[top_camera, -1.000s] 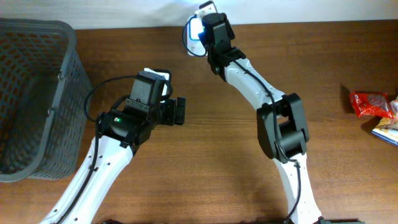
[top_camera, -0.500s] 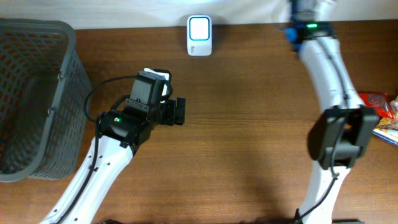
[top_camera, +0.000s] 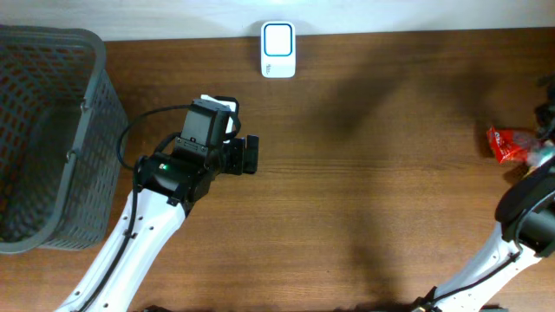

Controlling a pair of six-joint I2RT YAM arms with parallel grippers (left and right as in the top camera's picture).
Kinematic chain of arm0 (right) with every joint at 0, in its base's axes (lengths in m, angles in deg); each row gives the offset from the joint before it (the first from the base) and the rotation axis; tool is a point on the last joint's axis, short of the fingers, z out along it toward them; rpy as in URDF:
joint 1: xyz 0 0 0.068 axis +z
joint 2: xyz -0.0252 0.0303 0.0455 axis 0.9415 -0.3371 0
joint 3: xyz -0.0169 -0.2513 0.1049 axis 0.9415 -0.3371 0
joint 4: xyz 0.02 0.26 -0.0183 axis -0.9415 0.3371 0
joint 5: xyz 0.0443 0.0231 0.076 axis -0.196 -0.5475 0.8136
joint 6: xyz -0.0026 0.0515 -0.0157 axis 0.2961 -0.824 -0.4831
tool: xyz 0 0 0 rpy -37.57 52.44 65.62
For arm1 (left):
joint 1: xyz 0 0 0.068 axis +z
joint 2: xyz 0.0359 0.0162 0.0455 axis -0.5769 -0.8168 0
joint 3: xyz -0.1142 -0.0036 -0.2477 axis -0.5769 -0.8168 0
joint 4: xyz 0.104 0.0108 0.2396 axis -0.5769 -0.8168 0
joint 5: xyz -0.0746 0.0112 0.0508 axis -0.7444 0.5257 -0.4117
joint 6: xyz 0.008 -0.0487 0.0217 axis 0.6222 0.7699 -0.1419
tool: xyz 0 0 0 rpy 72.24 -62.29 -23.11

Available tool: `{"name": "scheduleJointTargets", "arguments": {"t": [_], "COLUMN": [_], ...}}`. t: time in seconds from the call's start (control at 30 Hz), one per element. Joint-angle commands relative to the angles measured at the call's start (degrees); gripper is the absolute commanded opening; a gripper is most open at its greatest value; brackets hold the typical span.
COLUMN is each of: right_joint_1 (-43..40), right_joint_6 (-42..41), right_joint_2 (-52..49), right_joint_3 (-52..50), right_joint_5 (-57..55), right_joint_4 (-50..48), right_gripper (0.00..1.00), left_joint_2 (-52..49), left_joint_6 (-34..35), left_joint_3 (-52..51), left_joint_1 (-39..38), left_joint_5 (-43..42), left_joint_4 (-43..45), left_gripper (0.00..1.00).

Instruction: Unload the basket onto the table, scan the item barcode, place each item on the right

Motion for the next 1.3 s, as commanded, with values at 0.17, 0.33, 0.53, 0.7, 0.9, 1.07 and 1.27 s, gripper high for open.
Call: {"name": "scheduleJointTargets", "arguments": {"t": [0.17,0.33,0.53,0.7,0.9,1.07,1.27], "right_joint_1": [-0.7,3.3,24.5,41.0,46.6,46.5,46.6], "right_joint_6": [0.2,2.8,4.7,4.7,4.7,4.7,5.6], "right_joint_2": [1.4,16.2,40.0,49.1,47.1,47.1,50.1], "right_joint_3": [-3.0,-3.1,-17.7,-27.5,-27.5,-27.5,-27.5], "right_joint_5": [6.5,9.5,5.0,12.3,17.4,18.1,18.1], "right_joint_4": [4.3,7.6,4.5,11.1,13.9,16.4,19.6], "right_gripper": [0.57,0.57,0.53,0.99,0.99,0.98,0.99], "left_joint_2": [0.2,0.2,0.2,0.2,0.2,0.2,0.2], "left_joint_6": [0.1,0.1,0.1,0.1,0.2,0.1,0.1], "left_joint_3": [0.2,0.2,0.2,0.2,0.2,0.2,0.2], "left_joint_1": [-0.1,-0.1,-0.1,-0.1,-0.1,-0.1,-0.1], "left_joint_5": [-0.4,-0.4,-0.4,-0.4,-0.4,-0.4,-0.4], "left_joint_4": [0.0,0.0,0.0,0.0,0.0,0.0,0.0], "left_gripper": [0.99,0.99,0.99,0.99,0.99,0.99,0.99]}}
